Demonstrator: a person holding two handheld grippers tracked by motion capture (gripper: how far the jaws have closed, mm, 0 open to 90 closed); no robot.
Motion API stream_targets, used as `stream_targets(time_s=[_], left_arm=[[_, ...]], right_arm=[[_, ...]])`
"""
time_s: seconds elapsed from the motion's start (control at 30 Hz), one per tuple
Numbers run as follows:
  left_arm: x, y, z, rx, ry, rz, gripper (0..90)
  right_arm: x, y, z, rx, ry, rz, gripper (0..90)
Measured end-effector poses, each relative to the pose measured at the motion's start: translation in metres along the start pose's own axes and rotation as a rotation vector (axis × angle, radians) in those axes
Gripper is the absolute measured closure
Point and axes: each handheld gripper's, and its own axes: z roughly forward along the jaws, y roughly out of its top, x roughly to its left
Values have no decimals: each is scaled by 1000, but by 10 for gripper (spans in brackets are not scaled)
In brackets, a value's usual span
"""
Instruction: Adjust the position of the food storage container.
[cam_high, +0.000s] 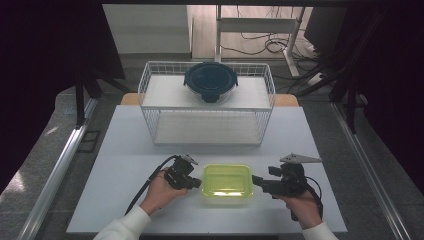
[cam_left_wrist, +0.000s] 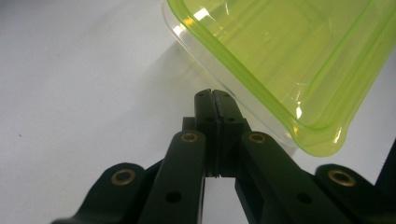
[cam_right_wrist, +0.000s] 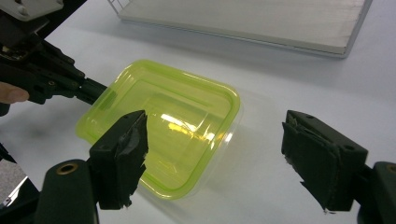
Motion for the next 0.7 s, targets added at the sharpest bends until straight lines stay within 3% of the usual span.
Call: stream_targets(time_s=[0.23,0.37,0.43,0.53,0.6,0.7], left_arm=[[12,-8,-13,-67,41,-56,895],[13,-15,-33,-153,34,-90,883],[12,-18,-40,-200,58,-105,803],[10,-23,-48,-272,106,-136,537],[9,-26,-51,-275,102,-148,379],[7,-28,-52,-277,83,-158,306]], right_arm=[[-1,0,-3,-5,-3,2,225],[-2,0,-4,-11,-2,1,225],[-3,0,-5,-9,0,1,225],[-3,-2,-5,-6,1,1,225],[-4,-3,-7,-6,2,4,225],[-7,-3,-8,-9,1,2,225]])
